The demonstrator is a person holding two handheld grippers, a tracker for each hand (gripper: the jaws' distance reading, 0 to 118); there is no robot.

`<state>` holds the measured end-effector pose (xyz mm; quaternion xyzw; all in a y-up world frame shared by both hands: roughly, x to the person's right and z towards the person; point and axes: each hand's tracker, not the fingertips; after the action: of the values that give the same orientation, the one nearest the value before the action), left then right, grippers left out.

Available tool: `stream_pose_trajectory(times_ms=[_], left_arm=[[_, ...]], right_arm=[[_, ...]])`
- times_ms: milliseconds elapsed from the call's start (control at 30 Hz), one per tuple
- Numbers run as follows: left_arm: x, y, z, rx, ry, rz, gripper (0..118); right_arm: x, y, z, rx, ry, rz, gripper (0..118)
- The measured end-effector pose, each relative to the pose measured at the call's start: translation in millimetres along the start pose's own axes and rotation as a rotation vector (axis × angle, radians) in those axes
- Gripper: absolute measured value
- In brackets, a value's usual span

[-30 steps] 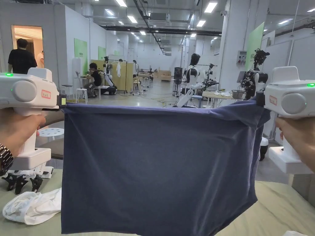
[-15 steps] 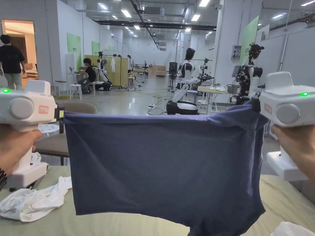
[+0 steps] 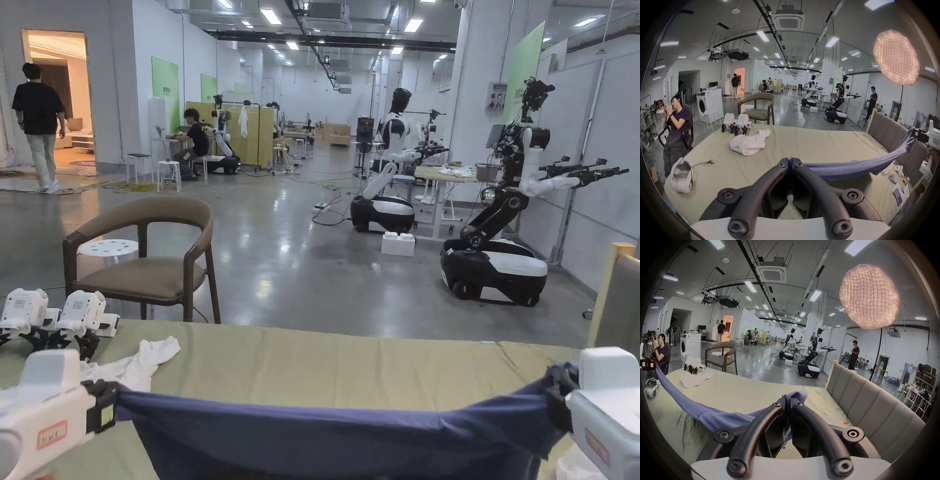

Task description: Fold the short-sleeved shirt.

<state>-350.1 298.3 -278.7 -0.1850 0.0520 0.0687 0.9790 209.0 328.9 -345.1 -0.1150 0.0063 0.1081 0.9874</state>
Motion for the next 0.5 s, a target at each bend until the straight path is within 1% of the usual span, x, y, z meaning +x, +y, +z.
stream_pose_trajectory(times_ms=[233,333,500], left_arm=[[-4,-35,61,0.001,-0.023,0.025,0],[-13,-46,78,-0.004,-0.048,0.083,0],[-15,-73,94,-0.046,-0.047,0.056,0]], right_arm=[[2,-28,63,-0.042,0.005,0.020,4],[-1,-35,89,-0.070,0.001,0.039,4],[-4,-57,114,-0.126,-0.014,0.037,4]])
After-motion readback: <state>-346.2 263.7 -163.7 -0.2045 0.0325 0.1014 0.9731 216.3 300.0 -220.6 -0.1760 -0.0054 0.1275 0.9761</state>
